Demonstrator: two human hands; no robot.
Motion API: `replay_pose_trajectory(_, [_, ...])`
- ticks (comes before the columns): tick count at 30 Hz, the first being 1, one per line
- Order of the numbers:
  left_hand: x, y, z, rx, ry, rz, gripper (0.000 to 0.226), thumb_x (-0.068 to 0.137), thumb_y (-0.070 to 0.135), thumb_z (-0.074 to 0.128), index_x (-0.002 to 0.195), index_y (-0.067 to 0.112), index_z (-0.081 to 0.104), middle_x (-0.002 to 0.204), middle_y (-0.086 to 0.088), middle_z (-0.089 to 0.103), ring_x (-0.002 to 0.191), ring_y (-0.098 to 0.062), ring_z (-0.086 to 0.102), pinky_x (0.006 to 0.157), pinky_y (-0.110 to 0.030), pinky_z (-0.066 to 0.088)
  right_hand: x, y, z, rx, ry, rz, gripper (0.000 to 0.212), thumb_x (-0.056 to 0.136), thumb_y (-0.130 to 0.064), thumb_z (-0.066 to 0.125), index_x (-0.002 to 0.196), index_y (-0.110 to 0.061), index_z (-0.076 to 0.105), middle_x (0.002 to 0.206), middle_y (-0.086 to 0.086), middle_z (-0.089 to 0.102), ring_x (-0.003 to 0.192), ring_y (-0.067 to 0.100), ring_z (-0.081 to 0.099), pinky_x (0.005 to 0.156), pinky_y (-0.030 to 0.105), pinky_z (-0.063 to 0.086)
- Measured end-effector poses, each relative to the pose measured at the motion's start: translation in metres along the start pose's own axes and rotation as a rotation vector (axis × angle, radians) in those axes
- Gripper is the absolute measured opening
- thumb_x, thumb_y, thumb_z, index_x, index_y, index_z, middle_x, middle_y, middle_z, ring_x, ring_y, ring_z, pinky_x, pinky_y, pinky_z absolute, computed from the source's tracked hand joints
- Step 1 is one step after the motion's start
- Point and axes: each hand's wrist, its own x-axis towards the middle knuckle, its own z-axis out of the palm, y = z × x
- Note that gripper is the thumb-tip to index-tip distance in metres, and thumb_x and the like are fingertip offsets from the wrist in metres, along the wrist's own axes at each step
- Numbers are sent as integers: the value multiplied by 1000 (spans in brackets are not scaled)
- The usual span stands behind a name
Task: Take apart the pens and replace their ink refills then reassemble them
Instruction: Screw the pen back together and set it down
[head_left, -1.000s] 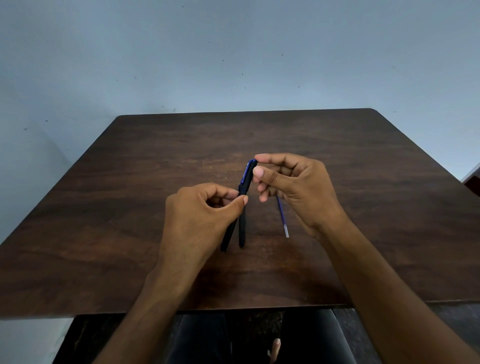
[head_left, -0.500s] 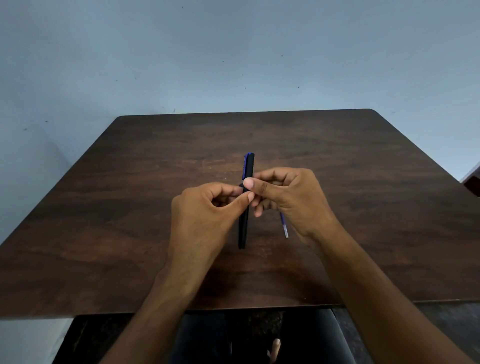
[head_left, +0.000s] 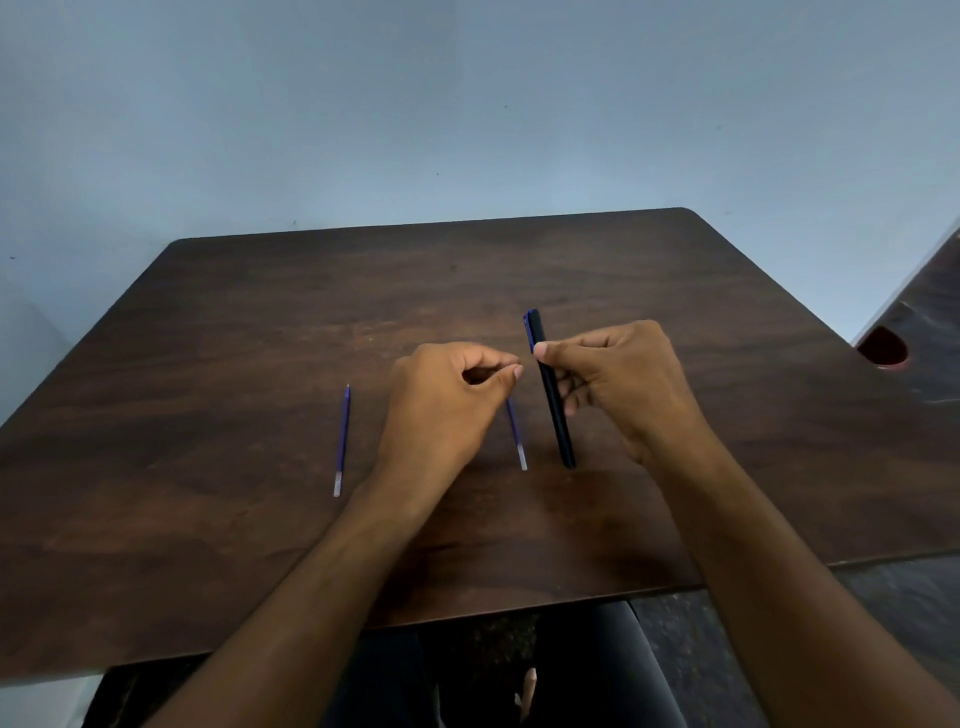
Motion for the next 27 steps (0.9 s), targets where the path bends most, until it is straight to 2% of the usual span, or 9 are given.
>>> replay_pose_trajectory(5, [15,-2,20,51,-30,-22,5,84,33,76,88,31,79,72,23,69,75,20,60,58,2,40,4,9,-15,-281,46,130,22,82,-21,82,69,-4,78,55,9,70,38,16,60,43,25,51])
replay_pose_trajectory(8, [18,-4,30,47,-47,-36,0,82,29,79,82,29,79,65,22,67,68,19,59,52,1,37,8,11,-22,-397,49,189,19,84,-23,81,71,-9,78,63,15,72,40,17,60,47,28,54])
replay_pose_trajectory(11, [21,-4,37,65,-69,-35,1,80,29,80,80,28,80,66,19,69,68,16,61,51,0,37,9,6,-25,-507,41,220,17,86,-26,78,73,-15,77,71,16,74,53,21,65,63,33,62])
replay_pose_trajectory(15, [24,-5,41,76,-76,-40,2,79,29,81,80,28,80,67,18,70,66,16,61,50,0,38,13,-1,-24,-614,14,275,26,89,-28,75,89,-3,79,87,18,76,81,31,74,79,44,62])
replay_pose_trajectory(18, [25,-7,41,62,-95,-55,2,79,28,82,80,27,81,63,24,66,64,17,61,48,0,39,14,-2,-22,-739,-63,305,32,91,-31,72,98,0,77,98,18,76,94,32,73,87,44,59])
replay_pose_trajectory(21, [24,-8,40,60,-97,-78,3,79,27,82,77,28,80,60,26,63,63,14,62,45,-1,38,16,6,-21,-751,-75,239,31,92,-29,70,97,2,74,98,20,74,91,35,71,83,46,59])
replay_pose_trajectory(24, [23,-10,37,65,-84,-99,6,79,27,82,74,29,79,56,26,62,60,10,63,41,-2,37,29,11,-15,-902,-96,351,39,90,-39,71,108,-4,71,105,15,72,100,30,68,85,42,59])
replay_pose_trajectory(25, [23,-11,36,66,-79,-97,6,79,27,83,74,28,79,56,27,61,61,13,62,42,-1,37,33,13,-14,-932,-91,388,42,88,-42,73,110,-7,71,106,14,71,100,28,67,81,40,59])
replay_pose_trajectory(27, [23,-13,35,71,-81,-93,3,79,27,83,77,28,80,58,28,60,64,19,59,47,1,38,39,16,-10,-956,-74,396,43,85,-45,74,109,-9,71,100,11,69,87,25,65,60,36,52])
